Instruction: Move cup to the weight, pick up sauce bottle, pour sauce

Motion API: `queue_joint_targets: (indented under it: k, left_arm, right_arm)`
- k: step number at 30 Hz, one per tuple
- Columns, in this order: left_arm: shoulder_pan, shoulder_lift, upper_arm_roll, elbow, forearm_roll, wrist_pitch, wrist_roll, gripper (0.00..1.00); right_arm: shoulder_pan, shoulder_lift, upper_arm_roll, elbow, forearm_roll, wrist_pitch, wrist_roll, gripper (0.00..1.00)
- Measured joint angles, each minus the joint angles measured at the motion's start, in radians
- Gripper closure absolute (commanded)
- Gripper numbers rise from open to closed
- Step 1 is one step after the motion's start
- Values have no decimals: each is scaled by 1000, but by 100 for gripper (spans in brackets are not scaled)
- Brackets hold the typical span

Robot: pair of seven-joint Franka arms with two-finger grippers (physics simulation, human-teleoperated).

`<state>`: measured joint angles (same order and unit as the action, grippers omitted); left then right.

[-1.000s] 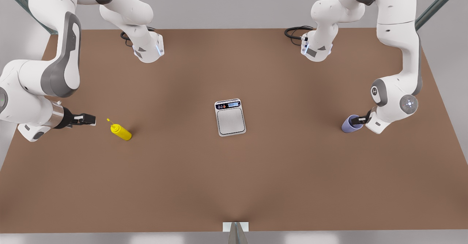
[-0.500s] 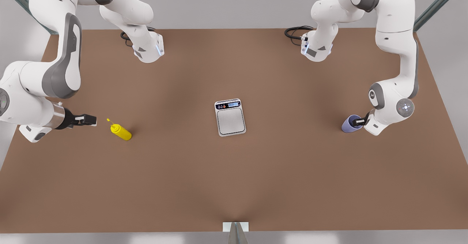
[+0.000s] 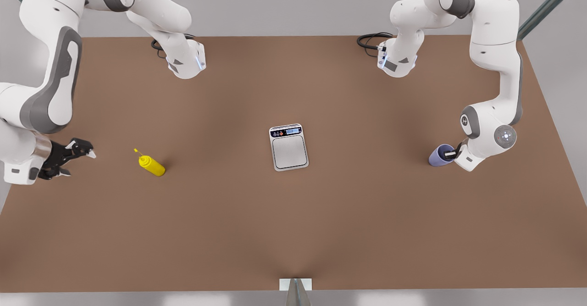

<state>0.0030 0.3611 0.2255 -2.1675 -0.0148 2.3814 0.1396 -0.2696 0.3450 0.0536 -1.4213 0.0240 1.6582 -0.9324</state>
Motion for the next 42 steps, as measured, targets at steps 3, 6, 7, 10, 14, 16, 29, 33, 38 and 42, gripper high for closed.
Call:
queue_joint_targets:
  k: [3, 6, 7, 10, 14, 16, 29, 33, 38, 42]
  left_arm:
    - [0, 2, 0, 0, 2, 6, 0, 75]
    - [0, 1, -1, 0, 9, 6, 0, 79]
    - [0, 2, -2, 0, 2, 6, 2, 79]
    - [0, -10, -3, 1, 6, 6, -2, 79]
    - [0, -20, -9, 2, 46, 6, -6, 79]
    - [-1, -27, -26, 6, 62, 8, -6, 79]
    - [-5, -57, -210, 32, -66, 26, -25, 79]
    - [-74, -52, -286, 60, -96, 29, -227, 79]
    - [-287, 35, -286, 172, -96, 77, -535, 79]
    - [-443, 69, -286, 266, -105, 70, -776, 79]
  right_arm:
    - [-51, 0, 0, -60, 68, 47, -268, 0]
    - [-142, 11, 1, -148, 182, 137, -595, 0]
    - [-178, 38, 0, -150, 236, 148, -697, 0]
    - [-305, 120, 1, -184, 383, 133, -939, 0]
    - [-367, 236, 1, -246, 529, 18, -996, 0]
    - [-368, 299, 2, -242, 547, 11, -1066, 0]
    - [-331, 463, 9, -199, 617, -81, -1341, 0]
    - [-315, 480, 18, -199, 643, -77, -1347, 0]
    - [-309, 489, 24, -195, 654, -77, -1346, 0]
    - [-300, 494, 34, -194, 660, -77, -1344, 0]
